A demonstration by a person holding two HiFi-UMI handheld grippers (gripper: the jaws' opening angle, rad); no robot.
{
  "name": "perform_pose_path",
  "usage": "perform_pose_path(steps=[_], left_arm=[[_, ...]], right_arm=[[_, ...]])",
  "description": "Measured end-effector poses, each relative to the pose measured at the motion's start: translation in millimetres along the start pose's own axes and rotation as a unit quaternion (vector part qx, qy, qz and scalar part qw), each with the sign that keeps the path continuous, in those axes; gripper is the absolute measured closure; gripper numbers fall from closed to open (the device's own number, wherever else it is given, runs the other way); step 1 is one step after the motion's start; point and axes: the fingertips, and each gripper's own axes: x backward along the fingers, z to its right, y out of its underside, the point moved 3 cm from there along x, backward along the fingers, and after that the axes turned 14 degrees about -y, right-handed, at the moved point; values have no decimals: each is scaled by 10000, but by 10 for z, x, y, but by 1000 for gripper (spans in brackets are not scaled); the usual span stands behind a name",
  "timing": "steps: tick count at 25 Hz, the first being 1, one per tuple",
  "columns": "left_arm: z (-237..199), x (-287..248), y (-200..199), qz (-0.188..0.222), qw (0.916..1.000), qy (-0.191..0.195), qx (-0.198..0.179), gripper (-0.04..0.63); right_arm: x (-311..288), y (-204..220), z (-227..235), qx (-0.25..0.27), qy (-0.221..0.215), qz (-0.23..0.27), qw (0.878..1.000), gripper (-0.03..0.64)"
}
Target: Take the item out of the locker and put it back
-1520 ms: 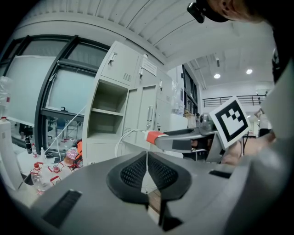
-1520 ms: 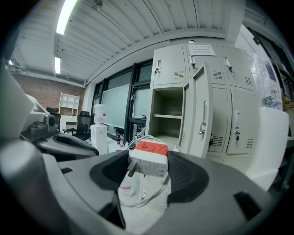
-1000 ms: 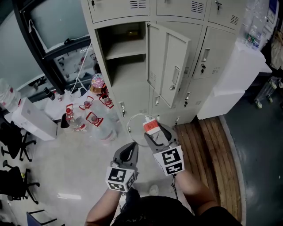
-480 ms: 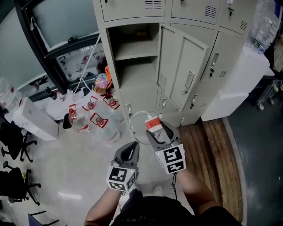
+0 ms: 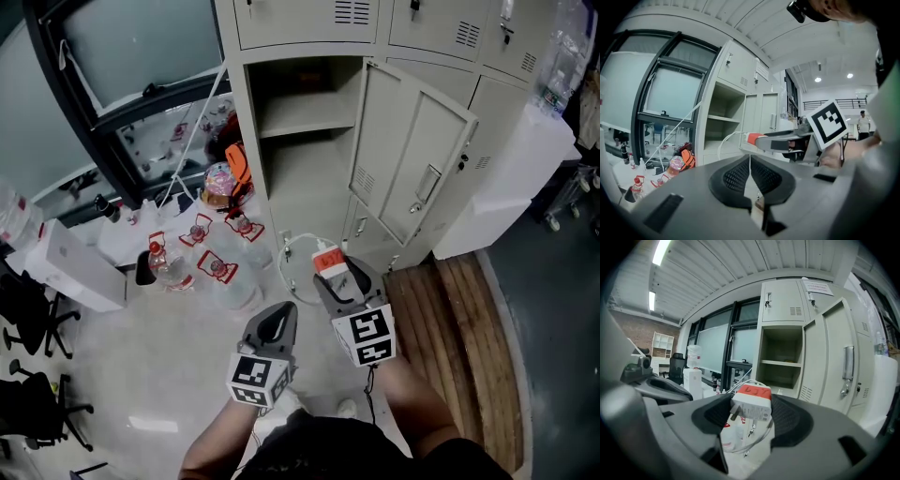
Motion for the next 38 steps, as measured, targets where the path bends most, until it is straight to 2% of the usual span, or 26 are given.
perform_pose_path(steps=[12,23,30,38], left_arm=[[-574,-256,-68,26,9992,393,-38,584],[-795,-439,-117,42,9984,563,-46,584],[-934,-683,-173,48,9992,406,-44,584],[-995,-1175,-291,13,9999,139,-28,584]], right_arm=[[-538,-152,25,-53,442,-62,9990,353],[-797,-291,224,-46,712,-31,9974,353],[-1037,-342,587,-117,756,8,9971,353],[-1474,-358,1075,-146,506,-6,9986,353]])
